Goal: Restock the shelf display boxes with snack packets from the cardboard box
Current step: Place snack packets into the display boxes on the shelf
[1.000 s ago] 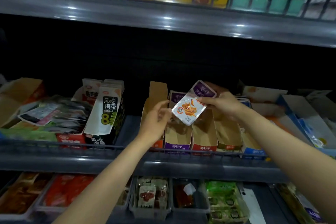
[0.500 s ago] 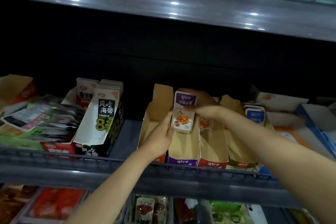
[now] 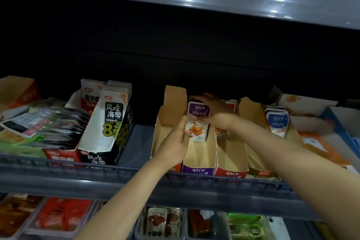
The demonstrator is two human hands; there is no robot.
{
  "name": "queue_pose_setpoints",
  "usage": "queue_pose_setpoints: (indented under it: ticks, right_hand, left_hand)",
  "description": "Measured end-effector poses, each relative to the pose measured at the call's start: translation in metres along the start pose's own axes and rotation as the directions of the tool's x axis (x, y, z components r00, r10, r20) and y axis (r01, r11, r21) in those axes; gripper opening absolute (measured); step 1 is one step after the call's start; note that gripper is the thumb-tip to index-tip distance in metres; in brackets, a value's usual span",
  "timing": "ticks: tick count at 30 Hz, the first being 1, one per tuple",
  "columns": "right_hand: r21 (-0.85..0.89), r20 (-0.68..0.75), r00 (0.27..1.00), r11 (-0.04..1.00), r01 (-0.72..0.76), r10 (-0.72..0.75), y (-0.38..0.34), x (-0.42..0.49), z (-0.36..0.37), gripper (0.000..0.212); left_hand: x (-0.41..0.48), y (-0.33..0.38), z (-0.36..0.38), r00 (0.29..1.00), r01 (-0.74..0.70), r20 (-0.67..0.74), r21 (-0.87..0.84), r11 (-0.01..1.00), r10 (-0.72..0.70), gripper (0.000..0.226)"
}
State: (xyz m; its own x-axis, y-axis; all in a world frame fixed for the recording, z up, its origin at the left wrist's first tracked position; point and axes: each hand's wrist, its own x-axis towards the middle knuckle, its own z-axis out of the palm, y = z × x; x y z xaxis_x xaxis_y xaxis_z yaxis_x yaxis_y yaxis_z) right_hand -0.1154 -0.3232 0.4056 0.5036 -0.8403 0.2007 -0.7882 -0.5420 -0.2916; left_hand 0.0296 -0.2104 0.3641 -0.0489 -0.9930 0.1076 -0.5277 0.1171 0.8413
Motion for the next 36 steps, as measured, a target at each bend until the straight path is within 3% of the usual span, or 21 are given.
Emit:
queue_pose_setpoints:
  ticks: [12,16,22,25,29,36]
  right_hand:
    - [-0.054,-0.063,0.996,0.996,0.067,-0.071,0.003,-0.012,-0.003,0.067]
    - [-0.002,-0.067,0.994,0.996,0.087,-0.087,0.001,-0.030,-0.010,0.065]
    - [-0.001,-0.006,0.999,0.999,-0.033,0.033,-0.009,-0.070,-0.028,0.053]
    - [-0.071,0.046,0.999,0.997,-0.015,0.018,-0.011,-0.100,-0.039,0.064]
    - [-0.092,0.106,0.994,0.995,-0.026,0.035,-0.015,-0.148,-0.043,0.069]
    - [-0.113,0.070,0.997,0.994,-0.010,0.018,-0.019,-0.238,-0.014,0.069]
  left_hand:
    - [0.002,0.001,0.000,1.000,-0.017,-0.026,-0.016,1.000,0.017,0.055]
    - [0.003,-0.001,-0.002,0.997,-0.061,-0.042,0.058,0.996,0.064,0.056]
    - [-0.008,0.003,-0.008,0.993,-0.111,-0.024,0.136,0.985,0.115,0.065]
    - [-0.025,0.010,-0.010,0.988,-0.144,-0.029,0.194,0.970,0.153,0.064]
    - [-0.060,0.019,-0.007,0.977,-0.190,-0.016,0.380,0.905,0.212,0.064]
    - [-0.133,0.012,0.019,0.951,-0.298,0.087,0.516,0.803,0.297,0.061]
